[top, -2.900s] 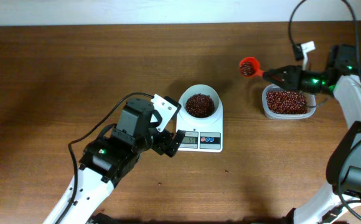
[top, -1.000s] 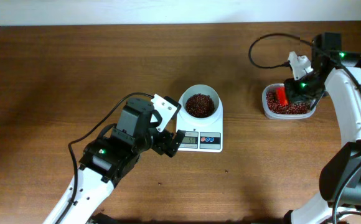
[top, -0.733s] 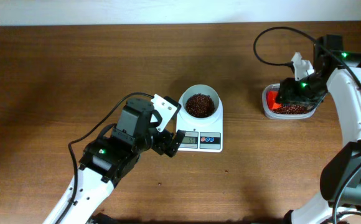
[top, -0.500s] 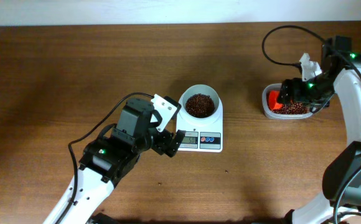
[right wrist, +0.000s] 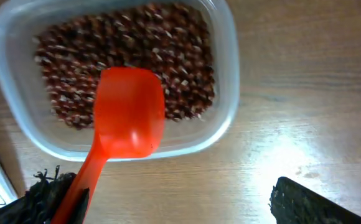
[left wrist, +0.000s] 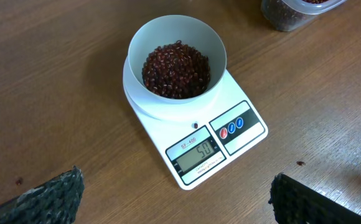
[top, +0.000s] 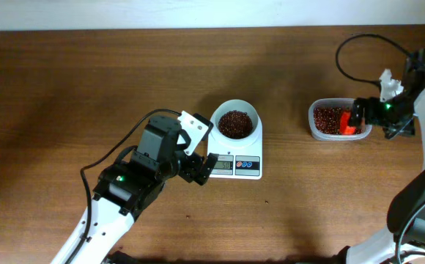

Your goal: Scoop item into bowl and weigh 50g on scale

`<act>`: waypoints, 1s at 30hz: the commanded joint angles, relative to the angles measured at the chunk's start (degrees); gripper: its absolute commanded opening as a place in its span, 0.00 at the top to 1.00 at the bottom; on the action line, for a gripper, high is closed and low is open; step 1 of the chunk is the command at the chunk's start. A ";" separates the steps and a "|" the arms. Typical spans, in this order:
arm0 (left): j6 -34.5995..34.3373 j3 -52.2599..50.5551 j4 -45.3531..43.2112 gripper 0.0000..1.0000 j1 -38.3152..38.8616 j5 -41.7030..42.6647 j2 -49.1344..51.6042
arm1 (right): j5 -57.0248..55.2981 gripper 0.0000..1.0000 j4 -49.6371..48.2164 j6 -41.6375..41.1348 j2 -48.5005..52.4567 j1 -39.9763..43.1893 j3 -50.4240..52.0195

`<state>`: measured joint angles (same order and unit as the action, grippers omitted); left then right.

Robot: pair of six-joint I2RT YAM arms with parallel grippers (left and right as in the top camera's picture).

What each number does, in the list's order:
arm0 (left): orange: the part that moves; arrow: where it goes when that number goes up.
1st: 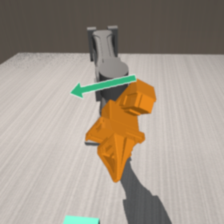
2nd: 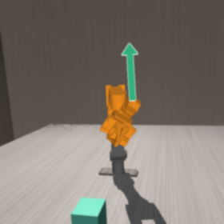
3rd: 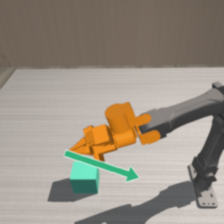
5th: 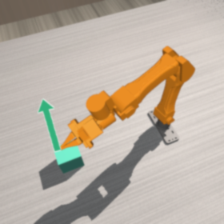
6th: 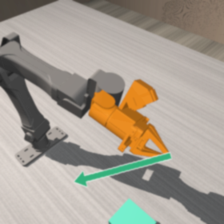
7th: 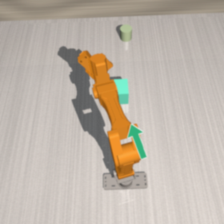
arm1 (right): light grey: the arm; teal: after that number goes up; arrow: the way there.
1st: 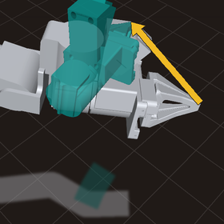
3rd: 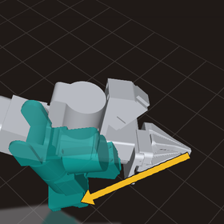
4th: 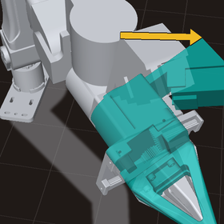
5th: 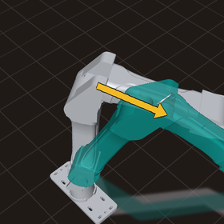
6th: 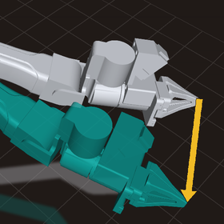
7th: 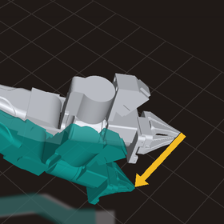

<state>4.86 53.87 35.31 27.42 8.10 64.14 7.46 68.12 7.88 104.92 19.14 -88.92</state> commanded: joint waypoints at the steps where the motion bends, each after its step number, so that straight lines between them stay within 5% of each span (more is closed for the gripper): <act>1: -0.52 -0.26 -0.11 0.01 0.28 -0.24 -0.07 | -0.66 0.01 -0.20 0.20 -1.27 2.47 2.01; 13: -0.52 -0.26 -0.11 0.01 0.28 -0.24 -0.07 | 0.09 0.01 -0.37 0.42 -1.27 9.77 2.89; 22: -0.52 -0.26 -0.11 0.01 0.28 -0.24 -0.07 | 7.21 0.01 -0.39 9.49 -1.40 9.77 1.86; 30: -0.52 -0.26 -0.11 0.01 0.28 -0.24 -0.07 | 4.55 0.01 1.97 14.45 -1.51 1.66 -4.55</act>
<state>4.86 53.87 35.29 27.42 8.10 64.14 13.43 69.82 20.14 104.88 24.91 -91.61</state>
